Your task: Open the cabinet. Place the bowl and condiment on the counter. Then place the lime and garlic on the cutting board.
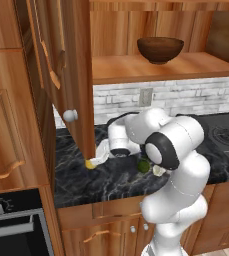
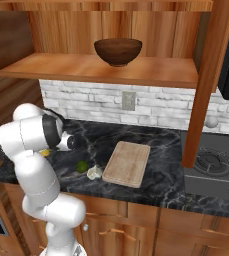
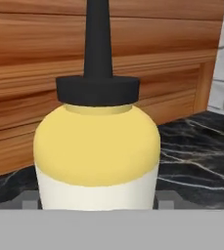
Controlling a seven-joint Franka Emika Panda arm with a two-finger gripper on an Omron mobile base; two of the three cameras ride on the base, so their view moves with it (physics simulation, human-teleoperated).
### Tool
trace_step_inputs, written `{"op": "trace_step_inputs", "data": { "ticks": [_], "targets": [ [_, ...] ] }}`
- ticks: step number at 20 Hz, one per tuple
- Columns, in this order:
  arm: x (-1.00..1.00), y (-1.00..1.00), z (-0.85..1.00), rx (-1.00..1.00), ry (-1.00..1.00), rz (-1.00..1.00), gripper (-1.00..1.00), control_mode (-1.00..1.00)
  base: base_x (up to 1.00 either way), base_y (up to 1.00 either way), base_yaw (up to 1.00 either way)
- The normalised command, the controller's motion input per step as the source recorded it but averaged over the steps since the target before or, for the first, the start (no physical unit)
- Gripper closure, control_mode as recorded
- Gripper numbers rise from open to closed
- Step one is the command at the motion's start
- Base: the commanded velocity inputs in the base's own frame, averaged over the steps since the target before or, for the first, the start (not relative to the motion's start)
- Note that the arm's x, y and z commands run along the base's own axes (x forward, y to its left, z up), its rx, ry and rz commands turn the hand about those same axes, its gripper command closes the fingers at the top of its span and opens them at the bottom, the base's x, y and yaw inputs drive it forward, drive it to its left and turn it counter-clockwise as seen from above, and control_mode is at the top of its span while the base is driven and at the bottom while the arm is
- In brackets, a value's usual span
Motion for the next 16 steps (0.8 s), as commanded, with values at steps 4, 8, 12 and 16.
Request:
{"op": "trace_step_inputs", "data": {
  "ticks": [4,8,12,16],
  "targets": [
    [-0.11,0.00,0.05,0.00,-0.01,0.04,-1.00,-1.00,0.00,0.00,0.00],
    [-0.15,0.00,0.32,0.02,0.00,0.00,-1.00,-1.00,0.00,0.00,0.00],
    [-0.28,-0.16,0.69,0.09,0.00,0.00,-1.00,-1.00,0.00,0.00,0.00],
    [-0.49,-0.27,0.86,0.06,0.00,-0.01,-1.00,-1.00,0.00,0.00,0.00]
  ]
}}
